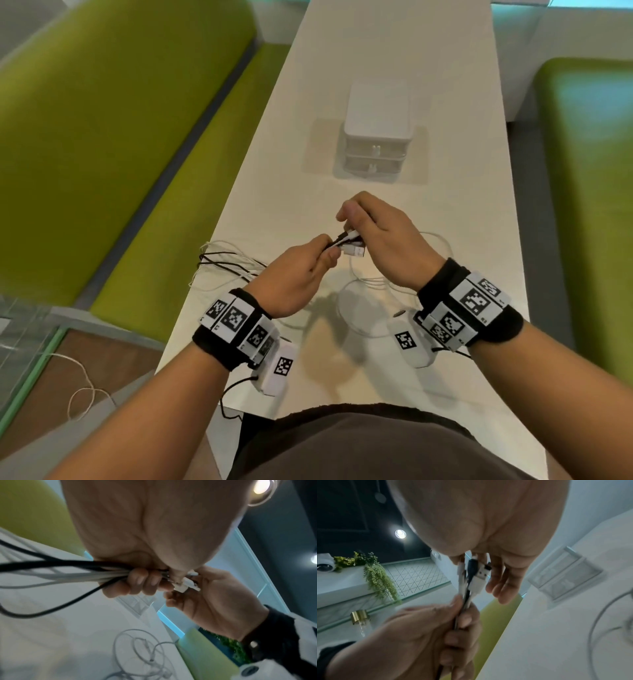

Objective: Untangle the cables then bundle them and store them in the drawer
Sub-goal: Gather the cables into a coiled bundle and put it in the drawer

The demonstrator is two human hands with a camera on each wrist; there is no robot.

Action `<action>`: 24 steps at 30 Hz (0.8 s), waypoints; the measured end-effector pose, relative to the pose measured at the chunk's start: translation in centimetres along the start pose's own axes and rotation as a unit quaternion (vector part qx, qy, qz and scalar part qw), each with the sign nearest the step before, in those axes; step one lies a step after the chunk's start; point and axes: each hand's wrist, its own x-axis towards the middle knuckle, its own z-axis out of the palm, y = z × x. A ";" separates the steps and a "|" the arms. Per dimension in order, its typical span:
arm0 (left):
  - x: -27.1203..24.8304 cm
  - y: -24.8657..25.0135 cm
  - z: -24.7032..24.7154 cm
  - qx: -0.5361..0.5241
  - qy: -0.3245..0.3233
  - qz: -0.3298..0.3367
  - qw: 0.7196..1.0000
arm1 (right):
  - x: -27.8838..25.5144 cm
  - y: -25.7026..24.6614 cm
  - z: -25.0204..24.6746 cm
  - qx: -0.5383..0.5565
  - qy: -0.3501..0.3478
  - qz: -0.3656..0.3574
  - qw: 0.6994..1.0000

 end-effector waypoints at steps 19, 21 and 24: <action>-0.3 2.7 -0.7 -0.131 -0.044 -0.090 0.986 | -0.7 -0.3 3.4 -0.001 -0.001 -0.147 0.989; -0.4 2.3 -0.7 -0.004 -0.057 -0.077 0.995 | -0.8 0.2 2.1 0.041 -0.053 -0.132 0.989; -0.7 1.3 -1.4 0.041 -0.031 -0.096 0.994 | -0.2 1.6 -1.5 0.006 0.008 -0.055 0.998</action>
